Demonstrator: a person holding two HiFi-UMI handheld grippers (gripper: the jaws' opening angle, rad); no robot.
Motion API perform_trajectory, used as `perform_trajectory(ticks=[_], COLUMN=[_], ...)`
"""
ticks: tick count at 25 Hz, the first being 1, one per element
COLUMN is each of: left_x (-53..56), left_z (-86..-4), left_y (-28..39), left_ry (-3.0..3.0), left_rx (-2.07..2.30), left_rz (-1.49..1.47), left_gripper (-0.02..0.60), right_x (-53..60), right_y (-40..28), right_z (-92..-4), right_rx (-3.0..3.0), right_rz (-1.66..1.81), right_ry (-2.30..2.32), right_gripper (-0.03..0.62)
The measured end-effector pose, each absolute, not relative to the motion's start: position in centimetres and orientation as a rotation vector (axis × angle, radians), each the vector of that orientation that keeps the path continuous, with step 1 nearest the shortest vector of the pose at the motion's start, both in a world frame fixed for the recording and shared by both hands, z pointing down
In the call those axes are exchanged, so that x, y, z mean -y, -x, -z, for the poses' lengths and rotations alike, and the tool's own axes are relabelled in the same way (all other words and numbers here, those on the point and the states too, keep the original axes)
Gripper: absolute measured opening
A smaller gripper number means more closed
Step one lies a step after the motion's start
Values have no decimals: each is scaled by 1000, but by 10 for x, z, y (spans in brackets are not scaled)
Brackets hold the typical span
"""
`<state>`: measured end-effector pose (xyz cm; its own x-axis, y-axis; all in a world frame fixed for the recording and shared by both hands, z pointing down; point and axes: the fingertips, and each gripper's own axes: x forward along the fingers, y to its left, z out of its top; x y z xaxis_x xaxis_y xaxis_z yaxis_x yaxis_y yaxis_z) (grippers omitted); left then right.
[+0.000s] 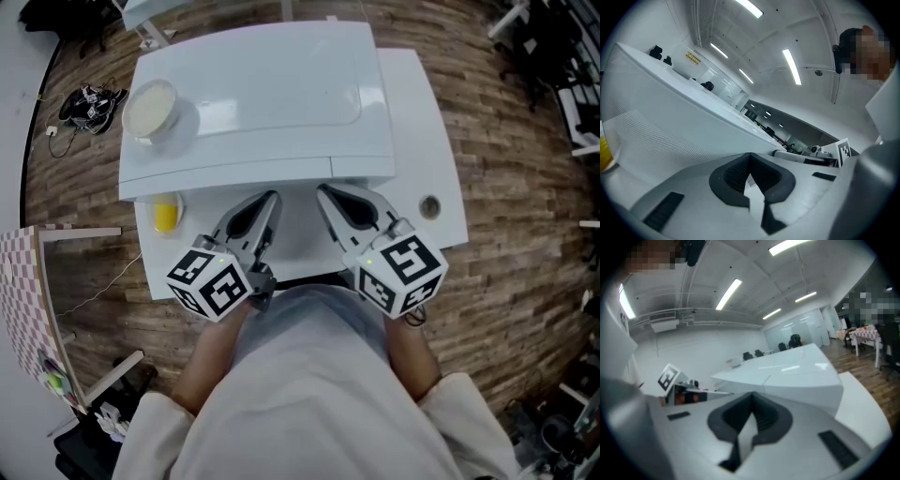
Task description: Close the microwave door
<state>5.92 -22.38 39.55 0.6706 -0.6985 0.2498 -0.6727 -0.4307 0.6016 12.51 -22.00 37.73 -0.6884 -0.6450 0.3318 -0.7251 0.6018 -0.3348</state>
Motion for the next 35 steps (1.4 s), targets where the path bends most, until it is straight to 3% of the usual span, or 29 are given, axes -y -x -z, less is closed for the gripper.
perform_trajectory(ticks=[35], left_x=[182], left_z=[-366], left_y=[-91], left_ry=[-2190], left_rx=[917], left_rz=[129], left_gripper=[18], right_x=[156], right_y=[-186], right_z=[-338], right_rx=[2741], right_rz=[-649], right_ry=[-1114], right_gripper=[21])
